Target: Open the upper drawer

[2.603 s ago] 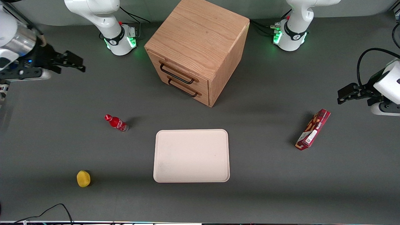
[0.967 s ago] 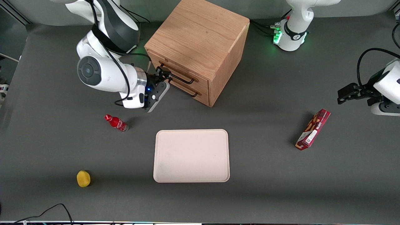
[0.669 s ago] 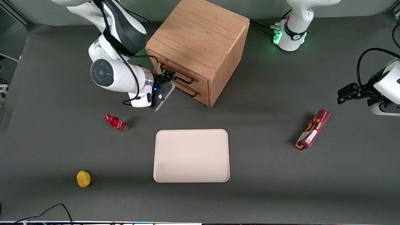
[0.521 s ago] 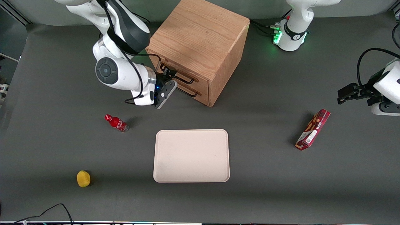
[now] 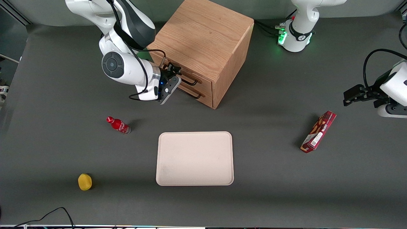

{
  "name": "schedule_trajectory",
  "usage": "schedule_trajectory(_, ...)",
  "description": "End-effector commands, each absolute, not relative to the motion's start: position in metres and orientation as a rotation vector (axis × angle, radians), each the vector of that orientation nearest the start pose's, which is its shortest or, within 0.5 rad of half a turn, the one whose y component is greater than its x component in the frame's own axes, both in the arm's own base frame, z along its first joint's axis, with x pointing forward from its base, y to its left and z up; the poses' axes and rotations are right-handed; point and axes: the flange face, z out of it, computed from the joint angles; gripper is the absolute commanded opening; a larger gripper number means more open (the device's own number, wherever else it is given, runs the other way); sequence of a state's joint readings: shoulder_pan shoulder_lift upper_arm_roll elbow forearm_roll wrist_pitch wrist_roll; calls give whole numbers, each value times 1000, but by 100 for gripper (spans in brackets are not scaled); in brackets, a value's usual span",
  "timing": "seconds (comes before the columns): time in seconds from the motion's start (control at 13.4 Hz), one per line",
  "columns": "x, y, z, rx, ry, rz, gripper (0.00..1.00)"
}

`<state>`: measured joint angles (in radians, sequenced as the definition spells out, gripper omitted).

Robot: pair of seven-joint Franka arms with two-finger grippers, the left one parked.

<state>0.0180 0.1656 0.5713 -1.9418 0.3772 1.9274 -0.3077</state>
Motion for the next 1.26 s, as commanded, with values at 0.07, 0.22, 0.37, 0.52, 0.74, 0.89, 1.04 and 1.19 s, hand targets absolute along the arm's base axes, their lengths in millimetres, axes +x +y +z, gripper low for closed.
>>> schedule_trajectory(0.07,465,323,403,-2517,-975,270,100)
schedule_trajectory(0.22,464,323,396,-2507,-964,250,100)
schedule_trajectory(0.37,464,321,393,-2504,-973,249,100)
schedule_trajectory(0.52,464,321,393,-2503,-972,249,100)
schedule_trajectory(0.74,467,318,395,-2497,-989,234,100)
schedule_trajectory(0.89,475,312,393,-2501,-989,228,100)
schedule_trajectory(1.04,485,303,394,-2497,-988,210,100)
schedule_trajectory(1.19,496,297,397,-2508,-985,190,100)
